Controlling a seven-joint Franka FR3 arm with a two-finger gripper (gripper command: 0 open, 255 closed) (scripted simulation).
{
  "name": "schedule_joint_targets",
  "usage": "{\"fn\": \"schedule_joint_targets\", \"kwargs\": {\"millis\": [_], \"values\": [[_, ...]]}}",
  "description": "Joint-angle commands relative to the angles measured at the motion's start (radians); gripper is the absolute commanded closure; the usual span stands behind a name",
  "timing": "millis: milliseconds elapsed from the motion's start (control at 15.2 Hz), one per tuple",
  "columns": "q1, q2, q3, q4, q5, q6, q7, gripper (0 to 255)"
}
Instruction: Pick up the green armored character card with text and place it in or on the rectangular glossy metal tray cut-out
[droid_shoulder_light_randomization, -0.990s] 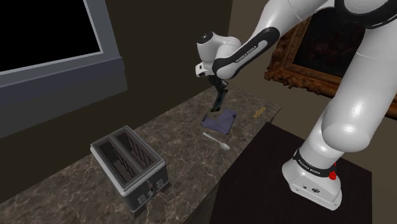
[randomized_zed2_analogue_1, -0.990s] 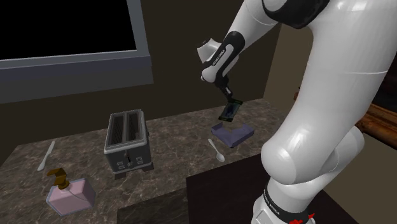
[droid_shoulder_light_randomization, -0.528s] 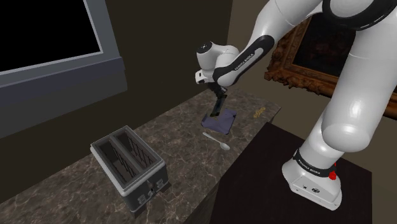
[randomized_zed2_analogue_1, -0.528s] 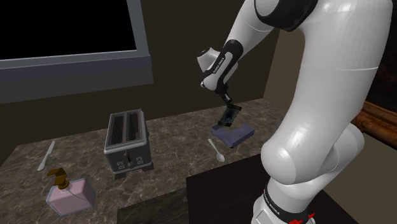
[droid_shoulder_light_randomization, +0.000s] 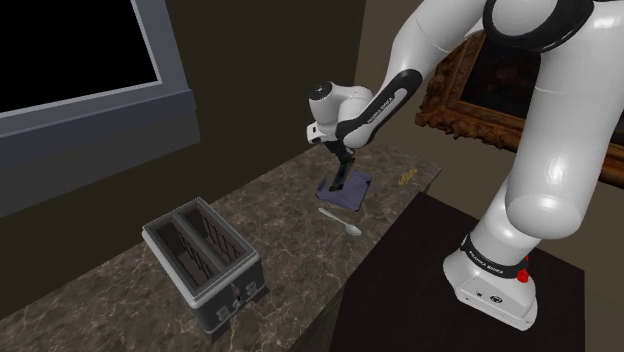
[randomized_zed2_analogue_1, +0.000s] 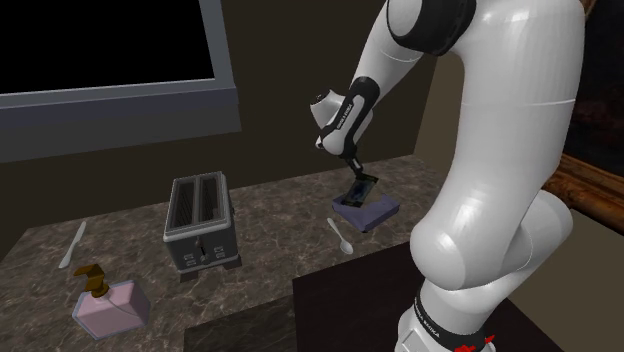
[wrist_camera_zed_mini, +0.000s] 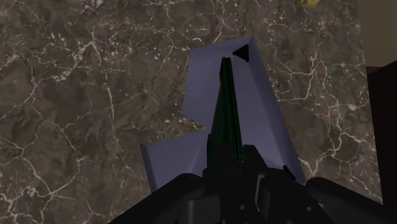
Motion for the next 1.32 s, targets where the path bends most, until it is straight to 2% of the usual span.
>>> {"fn": "schedule_joint_targets", "kwargs": {"millis": [0, 462, 528, 858, 1122, 1254], "values": [[0.001, 0.014, -0.001, 0.005, -0.005, 0.008, 0.008, 255], [0.001, 0.014, -0.001, 0.005, -0.005, 0.008, 0.008, 255], [0.001, 0.014, -0.001, 0.005, -0.005, 0.008, 0.008, 0], [0.001, 0.014, -0.001, 0.005, -0.005, 0.008, 0.008, 0], [0.026, -0.075, 0.033, 0.014, 0.06, -0.096, -0.031, 0], [0.026, -0.075, 0.033, 0.014, 0.06, -0.096, -0.031, 0]]}}
